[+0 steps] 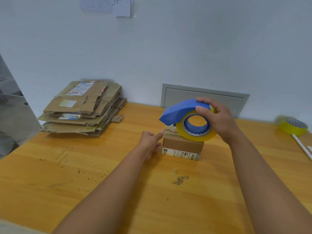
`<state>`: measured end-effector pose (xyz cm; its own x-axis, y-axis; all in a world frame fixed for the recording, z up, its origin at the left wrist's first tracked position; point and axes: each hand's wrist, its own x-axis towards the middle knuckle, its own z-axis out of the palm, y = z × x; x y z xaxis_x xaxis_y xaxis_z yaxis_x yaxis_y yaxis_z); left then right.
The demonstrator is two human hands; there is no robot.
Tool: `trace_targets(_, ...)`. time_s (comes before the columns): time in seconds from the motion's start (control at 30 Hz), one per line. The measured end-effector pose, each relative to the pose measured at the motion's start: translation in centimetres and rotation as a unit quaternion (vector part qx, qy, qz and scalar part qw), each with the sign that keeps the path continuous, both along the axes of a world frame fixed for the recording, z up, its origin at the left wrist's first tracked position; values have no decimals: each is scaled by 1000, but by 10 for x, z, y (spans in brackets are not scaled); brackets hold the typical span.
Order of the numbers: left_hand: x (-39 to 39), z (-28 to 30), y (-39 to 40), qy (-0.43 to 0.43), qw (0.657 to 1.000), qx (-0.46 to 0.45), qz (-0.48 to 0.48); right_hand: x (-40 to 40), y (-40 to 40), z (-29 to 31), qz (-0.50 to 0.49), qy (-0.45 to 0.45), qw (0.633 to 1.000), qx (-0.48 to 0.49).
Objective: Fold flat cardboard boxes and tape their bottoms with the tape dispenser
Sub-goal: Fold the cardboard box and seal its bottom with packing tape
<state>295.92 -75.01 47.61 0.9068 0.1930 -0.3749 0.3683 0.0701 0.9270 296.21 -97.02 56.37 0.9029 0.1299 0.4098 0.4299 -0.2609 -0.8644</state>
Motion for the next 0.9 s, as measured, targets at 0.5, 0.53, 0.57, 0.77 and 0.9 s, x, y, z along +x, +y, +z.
trace_targets(0.5,-30,-18,-16,-274,908,293,-118,-1,2,1,-19,4,1000,-11)
trace_targets(0.53,-29,-16,-17,-287,910,270,-130,-1,2,2,-19,5,1000,-14)
trace_targets(0.57,-28,-15,-17,-303,910,246,-140,-1,2,2,-19,5,1000,-17)
trace_targets(0.77,-21,-19,-19,-378,860,317,-132,2,-2,3,-21,0,998,-61)
trace_targets(0.9,-17,-23,-15,-369,844,368,-128,6,-7,4,0,-1,994,-108)
